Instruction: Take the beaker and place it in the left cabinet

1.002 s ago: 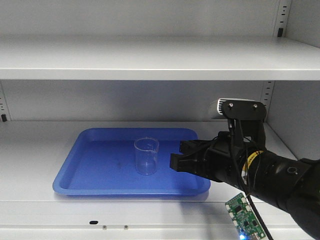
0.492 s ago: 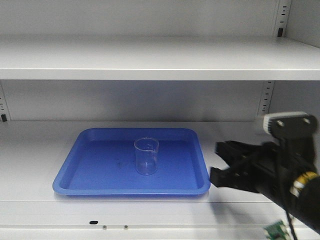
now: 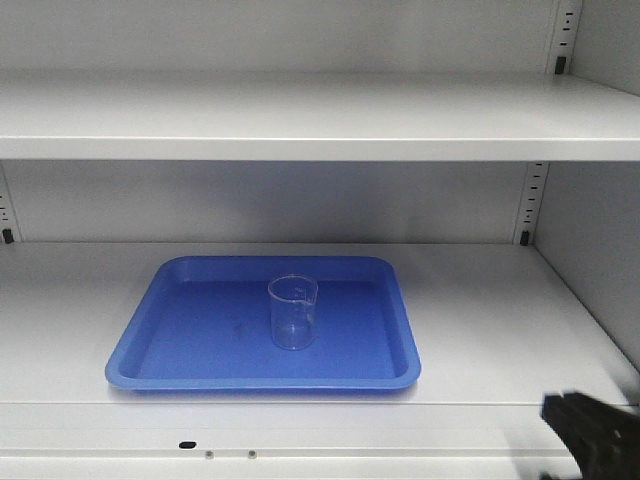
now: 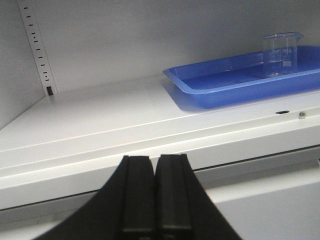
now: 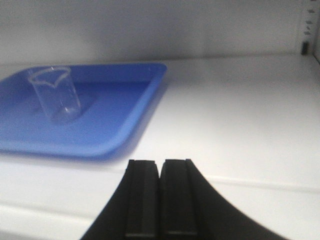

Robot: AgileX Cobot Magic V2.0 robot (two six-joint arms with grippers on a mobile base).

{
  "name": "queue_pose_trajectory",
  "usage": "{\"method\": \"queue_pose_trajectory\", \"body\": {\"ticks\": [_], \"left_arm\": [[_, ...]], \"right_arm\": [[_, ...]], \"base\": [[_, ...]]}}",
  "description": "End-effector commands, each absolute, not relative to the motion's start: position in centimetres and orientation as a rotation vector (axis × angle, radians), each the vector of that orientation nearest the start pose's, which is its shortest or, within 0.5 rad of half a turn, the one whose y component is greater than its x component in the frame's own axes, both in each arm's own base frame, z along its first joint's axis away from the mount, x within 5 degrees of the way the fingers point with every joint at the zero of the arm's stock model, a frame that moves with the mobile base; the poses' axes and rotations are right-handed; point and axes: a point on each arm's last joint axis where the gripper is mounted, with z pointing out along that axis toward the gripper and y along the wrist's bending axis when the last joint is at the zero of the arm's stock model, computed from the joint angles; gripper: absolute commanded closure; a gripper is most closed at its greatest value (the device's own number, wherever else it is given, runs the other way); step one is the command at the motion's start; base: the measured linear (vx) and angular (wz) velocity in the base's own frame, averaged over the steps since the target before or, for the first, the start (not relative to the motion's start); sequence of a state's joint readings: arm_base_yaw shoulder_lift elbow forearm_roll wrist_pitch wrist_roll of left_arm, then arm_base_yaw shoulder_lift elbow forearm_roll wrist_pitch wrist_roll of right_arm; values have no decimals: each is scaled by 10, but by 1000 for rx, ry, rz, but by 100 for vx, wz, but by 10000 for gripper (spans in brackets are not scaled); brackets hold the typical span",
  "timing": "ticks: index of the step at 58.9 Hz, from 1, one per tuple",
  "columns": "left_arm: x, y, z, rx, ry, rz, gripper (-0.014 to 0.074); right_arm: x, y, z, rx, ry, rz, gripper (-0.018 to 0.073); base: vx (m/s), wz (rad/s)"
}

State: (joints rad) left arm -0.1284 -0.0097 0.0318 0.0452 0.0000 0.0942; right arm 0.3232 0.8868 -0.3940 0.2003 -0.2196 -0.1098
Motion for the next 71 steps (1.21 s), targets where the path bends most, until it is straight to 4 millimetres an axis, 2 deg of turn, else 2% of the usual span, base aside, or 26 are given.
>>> {"method": "queue_pose_trajectory", "body": {"ticks": [1,11,24,38,46,52,71], "left_arm": [[55,-7,205,189,1416,2,595],[55,-7,205,189,1416,2,595],[55,-7,205,189,1416,2,595],[55,-7,205,189,1416,2,595],[55,-7,205,189,1416,2,595],[55,-7,205,189,1416,2,595],[55,-7,205,189,1416,2,595]], "right_arm": [[163,47,276,-151,1653,250,565],[139,39,259,-158,1641,235,565],[104,19,238,-73,1569,198,565],[72,15,205,-108,1516,209,565],[61,13,196,-168,1585,161,565],[55,9,191,-134,1612,135,565],[56,4,190,-41,1633,79,565]], "base": [[0,0],[0,0],[0,0],[0,0],[0,0],[0,0],[0,0]]}}
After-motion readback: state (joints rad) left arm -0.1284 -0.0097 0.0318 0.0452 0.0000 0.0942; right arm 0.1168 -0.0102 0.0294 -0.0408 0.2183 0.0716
